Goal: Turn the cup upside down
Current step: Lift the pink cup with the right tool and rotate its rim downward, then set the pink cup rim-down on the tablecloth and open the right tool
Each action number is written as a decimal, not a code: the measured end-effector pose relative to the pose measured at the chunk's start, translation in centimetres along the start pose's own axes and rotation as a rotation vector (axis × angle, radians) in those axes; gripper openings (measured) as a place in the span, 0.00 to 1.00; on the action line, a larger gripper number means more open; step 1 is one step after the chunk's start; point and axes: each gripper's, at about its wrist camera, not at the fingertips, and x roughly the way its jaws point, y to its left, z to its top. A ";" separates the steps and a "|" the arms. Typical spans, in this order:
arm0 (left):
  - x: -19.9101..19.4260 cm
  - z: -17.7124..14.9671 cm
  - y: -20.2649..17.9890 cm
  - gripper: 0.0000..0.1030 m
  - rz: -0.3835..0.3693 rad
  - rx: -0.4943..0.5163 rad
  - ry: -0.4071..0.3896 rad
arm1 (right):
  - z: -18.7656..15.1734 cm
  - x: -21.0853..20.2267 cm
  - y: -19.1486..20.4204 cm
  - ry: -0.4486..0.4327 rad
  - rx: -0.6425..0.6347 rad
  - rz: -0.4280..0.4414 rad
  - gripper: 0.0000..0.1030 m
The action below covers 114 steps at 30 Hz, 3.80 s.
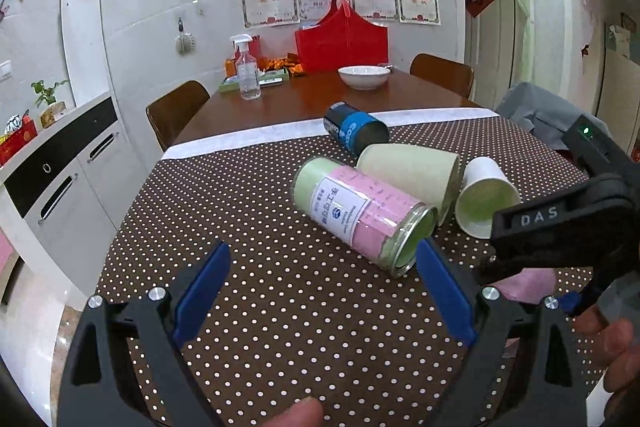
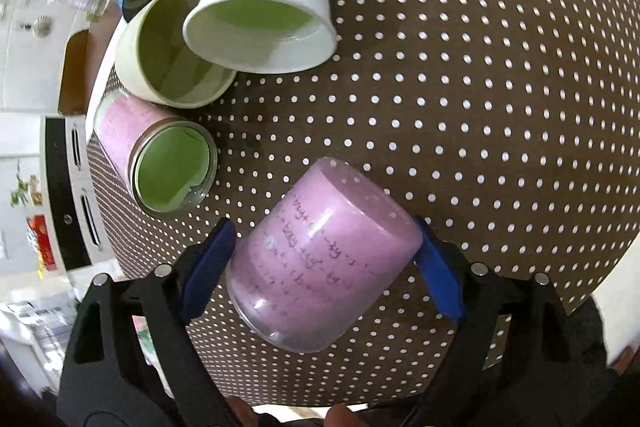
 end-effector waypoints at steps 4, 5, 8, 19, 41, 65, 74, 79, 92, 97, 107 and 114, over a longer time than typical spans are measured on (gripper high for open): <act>0.3 -0.2 0.5 0.89 0.005 -0.013 0.010 | 0.2 0.5 1.6 -0.006 -0.073 -0.007 0.78; 0.4 -0.2 0.6 0.89 0.007 -0.016 0.011 | 0.2 0.8 2.2 -0.004 -0.104 -0.017 0.78; 0.3 -0.5 1.0 0.89 0.017 -0.020 0.017 | -0.1 1.8 4.9 0.047 -0.266 -0.051 0.78; -0.1 -0.9 0.9 0.89 0.035 -0.019 0.030 | 2.1 2.7 5.5 0.103 -0.209 -0.047 0.79; -0.8 -0.2 -0.6 0.89 0.040 -0.050 0.045 | 2.2 -2.9 -0.2 -0.177 -0.395 0.204 0.63; -5.3 0.0 -2.4 0.89 0.060 -0.129 -0.069 | -4.8 -3.5 -0.2 -0.807 -0.964 0.080 0.63; -5.1 -0.5 -2.0 0.89 0.061 -0.133 -0.063 | -4.9 -1.8 0.4 -0.765 -1.019 0.031 0.63; -5.0 -0.6 -2.0 0.89 0.058 -0.129 -0.056 | -5.7 -1.4 0.5 -0.743 -1.062 0.014 0.63; -5.6 -0.6 -2.7 0.89 0.059 -0.120 -0.069 | -7.5 -2.2 -1.0 -0.671 -1.054 0.096 0.93; -6.5 -0.4 -3.1 0.89 0.050 -0.116 -0.086 | -7.4 -3.8 -1.4 -0.674 -1.010 0.139 0.94; -9.3 0.8 -5.1 0.89 0.039 -0.091 -0.144 | -6.7 -8.8 -2.4 -0.778 -0.864 0.166 0.94; -12.3 1.9 -6.2 0.89 0.067 -0.076 -0.220 | -6.5 -12.0 -3.1 -0.870 -0.773 0.109 0.94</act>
